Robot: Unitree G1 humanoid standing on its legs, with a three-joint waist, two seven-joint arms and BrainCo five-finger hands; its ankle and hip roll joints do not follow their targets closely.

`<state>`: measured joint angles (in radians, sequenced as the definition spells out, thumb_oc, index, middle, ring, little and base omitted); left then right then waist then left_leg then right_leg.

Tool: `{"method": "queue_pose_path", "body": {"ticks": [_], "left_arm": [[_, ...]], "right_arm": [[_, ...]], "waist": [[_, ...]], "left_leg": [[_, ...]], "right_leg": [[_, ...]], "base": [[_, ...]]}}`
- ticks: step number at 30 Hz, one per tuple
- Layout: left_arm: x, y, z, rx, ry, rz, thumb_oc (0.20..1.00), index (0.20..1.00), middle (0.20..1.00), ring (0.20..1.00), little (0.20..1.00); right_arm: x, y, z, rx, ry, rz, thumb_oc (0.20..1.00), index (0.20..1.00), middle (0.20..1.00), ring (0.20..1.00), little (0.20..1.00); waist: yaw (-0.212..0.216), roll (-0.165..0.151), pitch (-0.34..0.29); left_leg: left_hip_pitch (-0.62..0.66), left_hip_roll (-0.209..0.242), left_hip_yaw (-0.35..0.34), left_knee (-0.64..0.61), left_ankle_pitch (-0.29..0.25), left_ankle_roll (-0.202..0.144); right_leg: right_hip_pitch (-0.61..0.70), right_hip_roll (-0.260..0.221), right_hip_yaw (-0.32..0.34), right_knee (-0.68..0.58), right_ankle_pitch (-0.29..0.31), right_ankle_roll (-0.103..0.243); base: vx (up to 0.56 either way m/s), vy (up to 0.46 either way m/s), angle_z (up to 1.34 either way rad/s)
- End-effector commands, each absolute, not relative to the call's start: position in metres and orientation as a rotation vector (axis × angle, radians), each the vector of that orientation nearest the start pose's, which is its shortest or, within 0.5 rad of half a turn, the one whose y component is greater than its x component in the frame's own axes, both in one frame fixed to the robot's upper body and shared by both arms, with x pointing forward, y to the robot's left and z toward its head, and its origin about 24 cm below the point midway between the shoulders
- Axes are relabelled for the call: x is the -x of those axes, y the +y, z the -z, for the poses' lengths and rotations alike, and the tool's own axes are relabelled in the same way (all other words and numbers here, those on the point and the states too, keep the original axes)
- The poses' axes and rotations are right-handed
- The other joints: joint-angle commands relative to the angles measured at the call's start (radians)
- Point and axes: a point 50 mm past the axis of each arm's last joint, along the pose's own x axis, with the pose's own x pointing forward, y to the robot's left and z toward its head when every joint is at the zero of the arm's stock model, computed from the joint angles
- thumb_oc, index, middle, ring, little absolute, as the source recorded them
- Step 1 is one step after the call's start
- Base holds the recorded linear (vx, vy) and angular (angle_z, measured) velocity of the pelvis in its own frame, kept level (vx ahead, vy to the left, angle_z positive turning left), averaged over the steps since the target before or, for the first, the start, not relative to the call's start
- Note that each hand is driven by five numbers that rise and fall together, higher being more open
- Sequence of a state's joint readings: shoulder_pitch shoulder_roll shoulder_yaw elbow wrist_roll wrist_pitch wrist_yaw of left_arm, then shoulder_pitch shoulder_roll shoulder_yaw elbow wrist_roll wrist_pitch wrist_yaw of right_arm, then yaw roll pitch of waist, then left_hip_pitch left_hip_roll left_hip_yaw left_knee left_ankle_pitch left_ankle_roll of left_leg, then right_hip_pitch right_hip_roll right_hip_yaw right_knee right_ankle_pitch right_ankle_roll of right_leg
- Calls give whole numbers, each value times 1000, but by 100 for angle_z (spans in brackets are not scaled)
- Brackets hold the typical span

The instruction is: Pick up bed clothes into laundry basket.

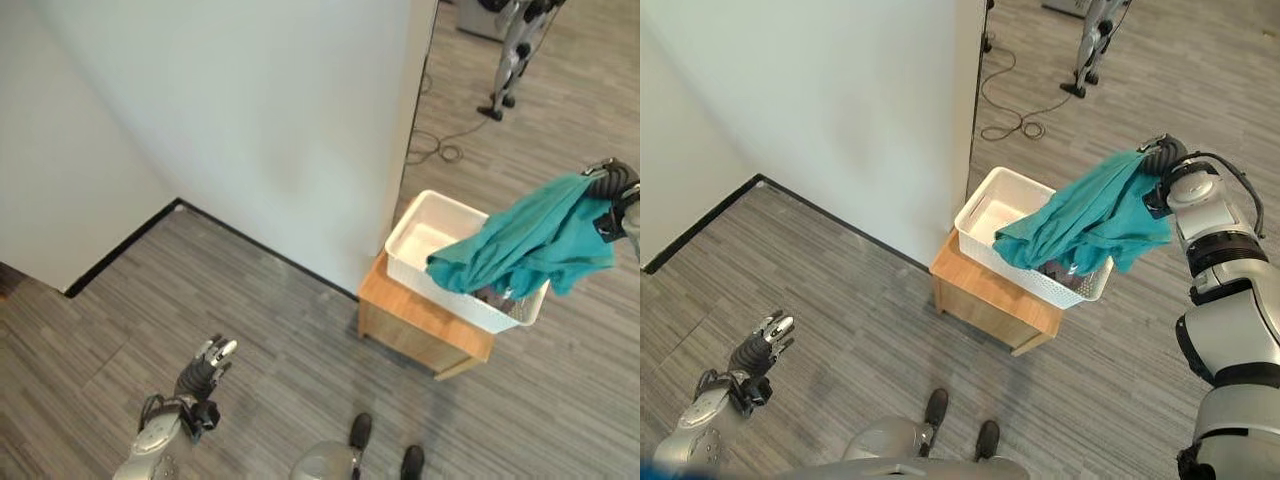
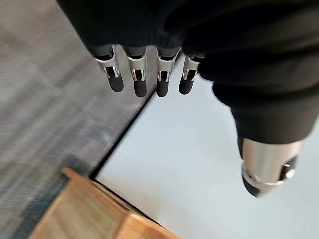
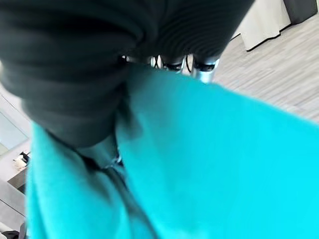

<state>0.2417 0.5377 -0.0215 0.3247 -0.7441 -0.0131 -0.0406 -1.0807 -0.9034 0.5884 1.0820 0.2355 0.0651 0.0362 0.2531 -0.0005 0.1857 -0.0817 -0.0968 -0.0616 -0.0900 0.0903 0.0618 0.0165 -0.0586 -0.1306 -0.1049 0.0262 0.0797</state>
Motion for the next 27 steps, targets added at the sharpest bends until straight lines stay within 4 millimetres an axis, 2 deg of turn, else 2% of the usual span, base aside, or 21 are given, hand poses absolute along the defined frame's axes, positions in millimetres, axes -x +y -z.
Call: {"method": "queue_pose_path", "body": {"ticks": [1, 7, 9, 12, 14, 17, 18, 19, 20, 21, 24, 27], "left_arm": [[-180, 295, 22, 204, 386, -240, 1000, 1000, 1000, 1000, 1000], [-188, 284, 24, 232, 370, -238, 1000, 1000, 1000, 1000, 1000], [-194, 279, 22, 248, 350, -229, 1000, 1000, 1000, 1000, 1000], [-200, 278, 19, 248, 331, -226, 1000, 1000, 1000, 1000, 1000], [-201, 282, 16, 246, 311, -260, 1000, 1000, 1000, 1000, 1000], [-200, 283, 15, 245, 307, -271, 1000, 1000, 1000, 1000, 1000], [-199, 284, 16, 247, 309, -282, 1000, 1000, 1000, 1000, 1000], [-197, 286, 18, 251, 316, -306, 1000, 1000, 1000, 1000, 1000], [-197, 287, 19, 255, 321, -322, 1000, 1000, 1000, 1000, 1000], [-196, 290, 20, 251, 325, -335, 1000, 1000, 1000, 1000, 1000], [-195, 286, 23, 276, 330, -352, 1000, 1000, 1000, 1000, 1000], [-198, 284, 23, 281, 328, -346, 1000, 1000, 1000, 1000, 1000]], "right_arm": [[-382, -324, -284, 893, -21, 347, 200, 200, 200, 200, 200], [-395, -294, -289, 884, -71, 287, 200, 200, 200, 200, 200], [-400, -284, -285, 838, -84, 265, 200, 200, 200, 200, 200], [-404, -278, -278, 840, -65, 250, 200, 200, 200, 200, 200], [-411, -262, -259, 795, -41, 205, 200, 200, 200, 200, 200], [-411, -262, -252, 783, -22, 207, 200, 200, 200, 200, 200], [-412, -264, -246, 771, 3, 215, 200, 200, 200, 200, 200], [-410, -273, -230, 708, 63, 260, 203, 203, 203, 203, 203], [-408, -278, -217, 683, 114, 270, 1000, 1000, 1000, 1000, 1000], [-408, -281, -213, 694, 148, 266, 1000, 1000, 1000, 1000, 1000], [-406, -289, -223, 690, 164, 323, 1000, 1000, 1000, 1000, 1000], [-407, -288, -230, 691, 147, 327, 1000, 1000, 1000, 1000, 1000]], "waist": [[24, -14, 2], [37, -14, 48], [42, -12, 75], [48, -11, 96], [61, -6, 138], [64, -5, 144], [67, -4, 149], [68, 2, 159], [68, 5, 163], [69, 4, 163], [62, -1, 152], [55, -6, 141]], "left_leg": [[-36, 35, -28, 18, -1, -60], [-78, 37, -34, 29, 10, -60], [-102, 41, -35, 40, 14, -60], [-118, 43, -37, 47, 17, -61], [-143, 45, -39, 57, 22, -61], [-152, 46, -42, 61, 23, -61], [-157, 46, -42, 62, 23, -61], [-163, 47, -41, 64, 25, -62], [-165, 47, -43, 63, 26, -62], [-166, 48, -45, 62, 26, -63], [-157, 51, -44, 56, 24, -65], [-149, 52, -41, 52, 22, -65]], "right_leg": [[-43, -53, -39, 74, 7, 47], [-85, -50, -36, 86, 13, 42], [-108, -50, -35, 95, 15, 40], [-126, -49, -35, 104, 17, 35], [-147, -43, -35, 105, 21, 29], [-153, -42, -34, 107, 21, 28], [-156, -40, -33, 107, 20, 27], [-163, -37, -33, 107, 20, 25], [-164, -36, -32, 106, 20, 25], [-164, -36, -34, 105, 20, 25], [-157, -33, -30, 97, 18, 25], [-152, -32, -26, 97, 16, 26]], "base": [[0, 0, 0], [-46, -2, 0], [-96, -15, 1], [-50, -14, 2], [-82, -13, 5], [-20, 1, 0], [-34, 10, 2], [-43, 8, 2], [-34, 5, 3], [-7, -11, 4], [0, 0, 0], [2, 5, -1]]}}
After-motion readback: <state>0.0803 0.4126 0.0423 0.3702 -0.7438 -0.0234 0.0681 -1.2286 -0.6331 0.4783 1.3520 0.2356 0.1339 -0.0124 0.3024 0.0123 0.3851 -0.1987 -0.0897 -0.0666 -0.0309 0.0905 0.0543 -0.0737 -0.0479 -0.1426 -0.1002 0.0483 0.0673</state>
